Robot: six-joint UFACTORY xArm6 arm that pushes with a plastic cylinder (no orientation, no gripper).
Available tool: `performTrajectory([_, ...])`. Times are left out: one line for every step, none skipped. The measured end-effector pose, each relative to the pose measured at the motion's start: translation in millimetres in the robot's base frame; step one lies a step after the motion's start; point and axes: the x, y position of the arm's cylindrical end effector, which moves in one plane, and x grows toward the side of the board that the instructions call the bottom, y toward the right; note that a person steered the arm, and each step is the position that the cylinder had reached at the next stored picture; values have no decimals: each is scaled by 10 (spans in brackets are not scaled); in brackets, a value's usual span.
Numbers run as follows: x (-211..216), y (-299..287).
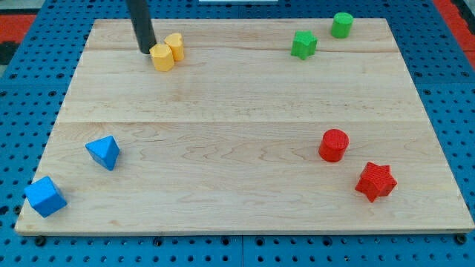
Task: Move the hexagon to the center
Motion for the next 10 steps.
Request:
performTrajectory([362,67])
performTrajectory([444,404])
performTrajectory([622,756])
performTrajectory([973,1048])
performTrajectory([964,883])
performTrajectory([1248,675])
performTrajectory([1635,697])
performTrajectory([1635,1068])
performTrajectory([1635,1352])
performTrajectory([1637,1356])
